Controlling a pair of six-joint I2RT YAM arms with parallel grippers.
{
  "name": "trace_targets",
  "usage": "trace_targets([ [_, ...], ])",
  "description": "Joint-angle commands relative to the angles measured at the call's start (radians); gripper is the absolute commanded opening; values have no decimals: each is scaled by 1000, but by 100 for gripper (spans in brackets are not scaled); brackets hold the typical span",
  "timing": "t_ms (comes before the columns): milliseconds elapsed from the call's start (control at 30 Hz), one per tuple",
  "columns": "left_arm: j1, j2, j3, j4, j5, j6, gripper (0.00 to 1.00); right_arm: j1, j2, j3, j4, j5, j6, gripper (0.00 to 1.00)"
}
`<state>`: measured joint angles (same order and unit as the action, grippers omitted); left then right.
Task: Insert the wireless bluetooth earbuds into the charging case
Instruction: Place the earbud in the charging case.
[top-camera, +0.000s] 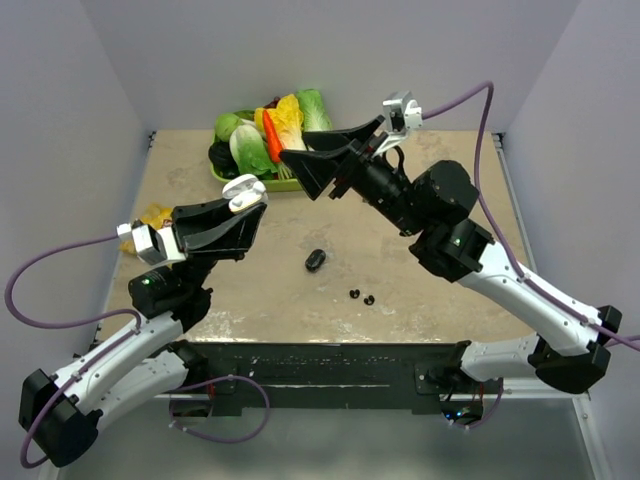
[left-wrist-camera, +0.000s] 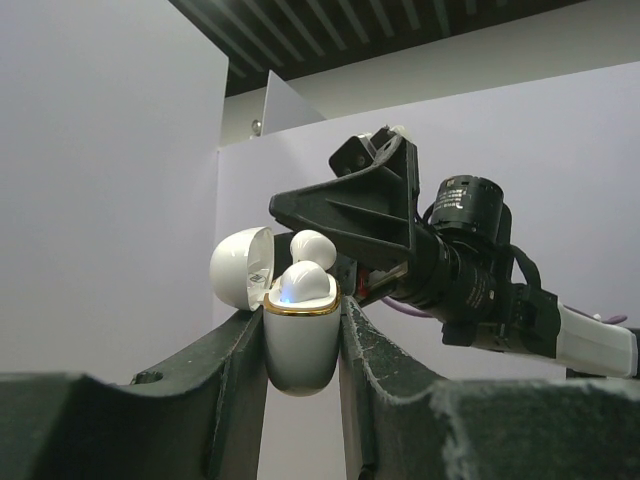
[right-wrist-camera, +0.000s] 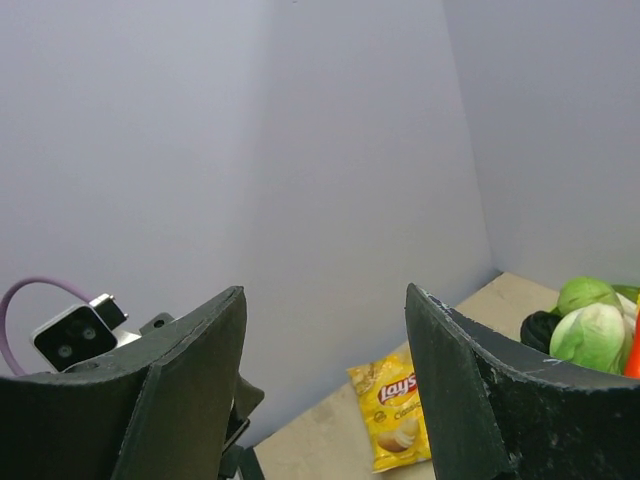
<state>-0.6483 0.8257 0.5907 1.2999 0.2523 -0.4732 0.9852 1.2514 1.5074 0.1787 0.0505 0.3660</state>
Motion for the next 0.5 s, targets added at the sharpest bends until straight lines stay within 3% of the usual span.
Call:
trace_targets([
  [0, -1, 1, 0, 598, -18, 38, 0, 24, 34, 54, -30, -47, -6, 68],
  [467, 1, 12, -11, 598, -22, 48, 0, 58, 25, 16, -41, -47, -19, 68],
])
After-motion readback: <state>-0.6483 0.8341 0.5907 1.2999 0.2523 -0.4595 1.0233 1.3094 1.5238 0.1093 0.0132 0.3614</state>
